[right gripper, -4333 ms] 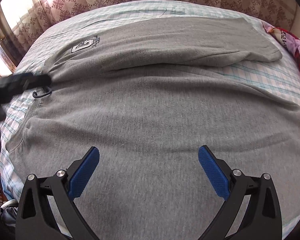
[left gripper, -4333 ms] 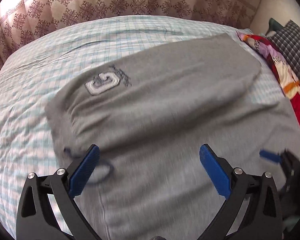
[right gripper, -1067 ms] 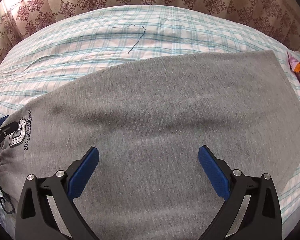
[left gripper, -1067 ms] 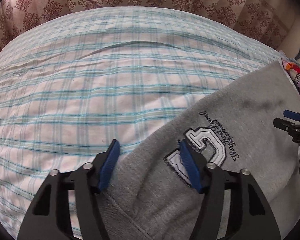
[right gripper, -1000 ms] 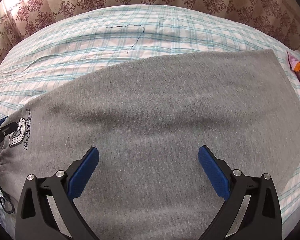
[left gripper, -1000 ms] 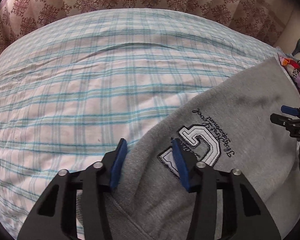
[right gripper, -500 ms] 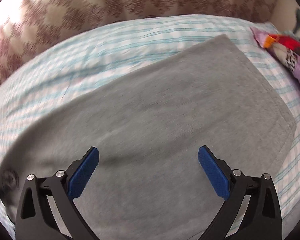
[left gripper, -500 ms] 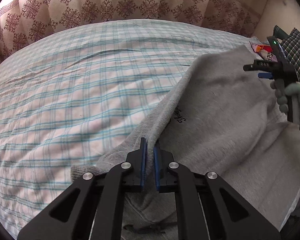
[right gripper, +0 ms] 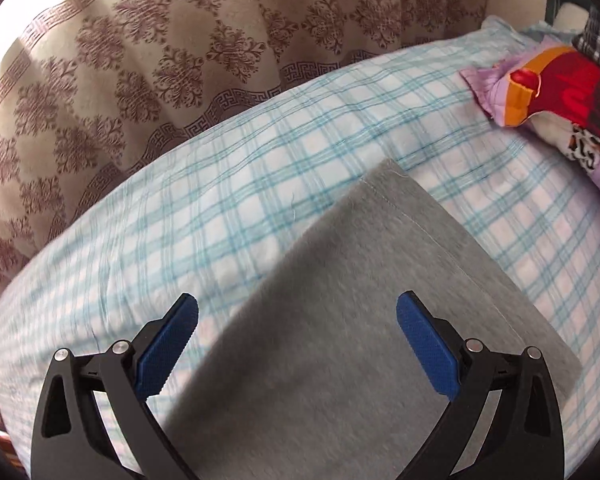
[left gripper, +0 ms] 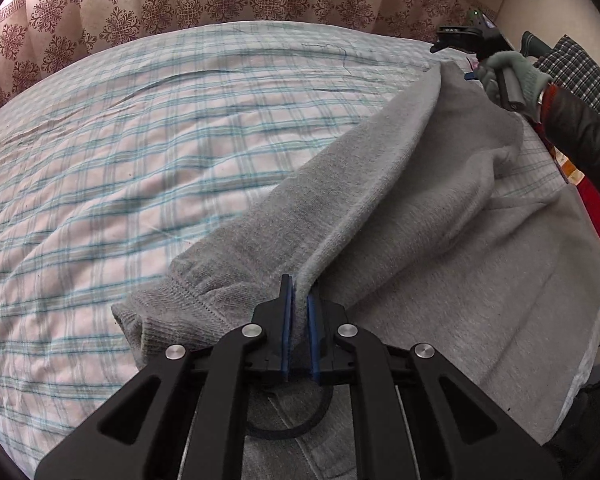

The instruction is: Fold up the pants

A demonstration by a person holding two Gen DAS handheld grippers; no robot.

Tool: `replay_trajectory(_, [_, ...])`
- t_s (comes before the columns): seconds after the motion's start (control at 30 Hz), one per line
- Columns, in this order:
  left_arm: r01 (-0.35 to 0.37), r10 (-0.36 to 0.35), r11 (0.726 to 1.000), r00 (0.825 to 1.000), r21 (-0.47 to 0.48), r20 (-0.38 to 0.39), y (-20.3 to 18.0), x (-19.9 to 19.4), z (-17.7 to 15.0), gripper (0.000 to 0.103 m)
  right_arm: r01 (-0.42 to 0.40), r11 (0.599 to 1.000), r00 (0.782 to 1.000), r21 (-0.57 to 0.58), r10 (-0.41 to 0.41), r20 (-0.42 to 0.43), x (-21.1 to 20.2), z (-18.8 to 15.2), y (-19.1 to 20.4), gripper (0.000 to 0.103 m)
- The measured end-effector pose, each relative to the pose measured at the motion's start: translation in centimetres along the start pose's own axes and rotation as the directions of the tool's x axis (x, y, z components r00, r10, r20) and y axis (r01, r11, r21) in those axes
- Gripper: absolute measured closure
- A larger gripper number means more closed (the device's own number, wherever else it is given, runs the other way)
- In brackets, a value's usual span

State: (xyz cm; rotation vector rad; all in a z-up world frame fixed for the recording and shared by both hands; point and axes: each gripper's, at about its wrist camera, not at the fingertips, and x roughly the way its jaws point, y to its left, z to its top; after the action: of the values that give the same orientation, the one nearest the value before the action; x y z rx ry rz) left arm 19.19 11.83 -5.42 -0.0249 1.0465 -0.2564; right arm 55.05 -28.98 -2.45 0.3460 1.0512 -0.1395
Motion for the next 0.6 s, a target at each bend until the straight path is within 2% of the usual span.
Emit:
replay_trajectory(0.13, [0.015,-0.015,1.000,1.000,-0.008,-0.003,-0.2,-0.3,-0.8,0.096,0.068,0.998,0.998,-0.006,-0.069,-0.015,1.7,1.0,0.0,0.006])
replay_trajectory(0.2, [0.021,-0.021,1.000,1.000,-0.016,-0.002,-0.1,-0.4,-1.1,0.096,0.130,0.991,0.991,-0.021,-0.131,-0.029,2.6,1.2,0.0,0.014])
replay_trajectory(0.23, [0.022,-0.022,1.000,1.000,-0.019,-0.001,0.0,-0.5,-1.1,0.096,0.150,0.988,0.988,-0.020,-0.151,-0.040,2.8,1.3,-0.1,0.019])
replay_trajectory(0.3, [0.023,-0.023,0.999,1.000,-0.027,0.001,0.0,-0.7,-1.1,0.096,0.187,0.982,0.981,0.000,-0.186,-0.051,2.7,1.1,-0.7,0.045])
replay_trajectory(0.33, [0.022,-0.022,0.999,1.000,-0.028,0.002,0.1,-0.7,-1.0,0.096,0.193,0.981,0.980,0.008,-0.193,-0.047,2.5,1.1,-1.0,0.052])
replay_trajectory(0.4, [0.013,-0.013,1.000,1.000,-0.026,0.007,0.1,-0.9,-0.8,0.096,0.190,0.981,0.981,0.027,-0.188,-0.050,1.6,1.1,-1.9,0.078])
replay_trajectory(0.5, [-0.007,0.007,1.000,1.000,-0.025,0.023,0.2,-1.5,-0.2,0.096,0.139,0.988,0.989,0.071,-0.135,-0.055,-0.2,1.3,-3.3,0.094])
replay_trajectory(0.6, [-0.028,0.029,0.999,0.998,-0.020,0.053,0.5,-2.8,0.6,0.096,0.118,0.991,0.993,0.059,-0.117,-0.015,-2.9,1.4,-3.8,0.098])
